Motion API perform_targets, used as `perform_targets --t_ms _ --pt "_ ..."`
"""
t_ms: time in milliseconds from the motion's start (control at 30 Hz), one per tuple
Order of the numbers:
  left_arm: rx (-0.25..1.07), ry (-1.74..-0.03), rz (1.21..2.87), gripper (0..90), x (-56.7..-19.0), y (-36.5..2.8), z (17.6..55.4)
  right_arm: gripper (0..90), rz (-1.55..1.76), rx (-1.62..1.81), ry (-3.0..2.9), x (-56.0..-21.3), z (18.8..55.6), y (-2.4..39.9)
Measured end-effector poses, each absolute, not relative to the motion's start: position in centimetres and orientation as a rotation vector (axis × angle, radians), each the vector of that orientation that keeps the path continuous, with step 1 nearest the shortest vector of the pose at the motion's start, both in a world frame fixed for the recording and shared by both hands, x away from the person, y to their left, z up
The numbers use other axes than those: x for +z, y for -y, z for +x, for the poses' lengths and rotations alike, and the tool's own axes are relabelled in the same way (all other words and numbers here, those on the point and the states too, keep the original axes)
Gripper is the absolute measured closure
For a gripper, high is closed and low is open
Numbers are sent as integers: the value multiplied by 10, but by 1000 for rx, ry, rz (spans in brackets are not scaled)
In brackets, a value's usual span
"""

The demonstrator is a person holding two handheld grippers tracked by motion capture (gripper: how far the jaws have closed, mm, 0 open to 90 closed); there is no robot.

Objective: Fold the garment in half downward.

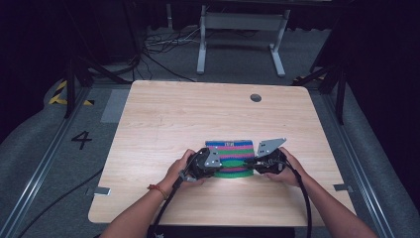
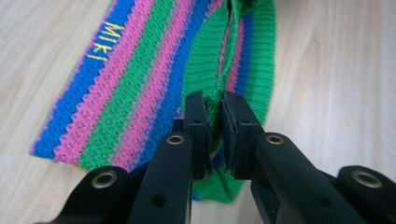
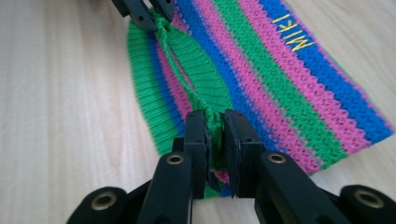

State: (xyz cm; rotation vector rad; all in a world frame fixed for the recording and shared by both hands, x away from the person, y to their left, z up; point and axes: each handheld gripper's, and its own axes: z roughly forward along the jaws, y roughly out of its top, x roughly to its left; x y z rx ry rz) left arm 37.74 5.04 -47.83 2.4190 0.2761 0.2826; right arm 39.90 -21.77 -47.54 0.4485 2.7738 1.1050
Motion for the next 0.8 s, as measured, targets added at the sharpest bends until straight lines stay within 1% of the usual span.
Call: perform_targets --t_ms 100,367,433,500,567,633,700,800 --pt "255 -268 2422 811 -480 -53 373 794 435 1114 -2794 -480 395 221" --pt "241 -273 2439 799 -486 -54 367 766 445 1129 -2810 -485 388 226" --pt "245 -271 2439 804 -487 -56 369 763 459 1152 -2804 -487 387 227" --pt "213 -301 2413 809 -489 -58 372 763 467 1164 -2795 -489 386 228" --pt "205 -292 2394 819 -492 -61 376 763 486 1182 -2783 -491 385 229" --pt "219 -294 2388 825 -493 -63 379 768 502 1190 -2770 -492 384 229" --pt "230 -310 2380 827 -494 -64 382 769 513 1198 -2765 -493 384 229" --pt "203 -348 2359 830 -495 -66 389 781 519 1207 -2759 -494 386 229"
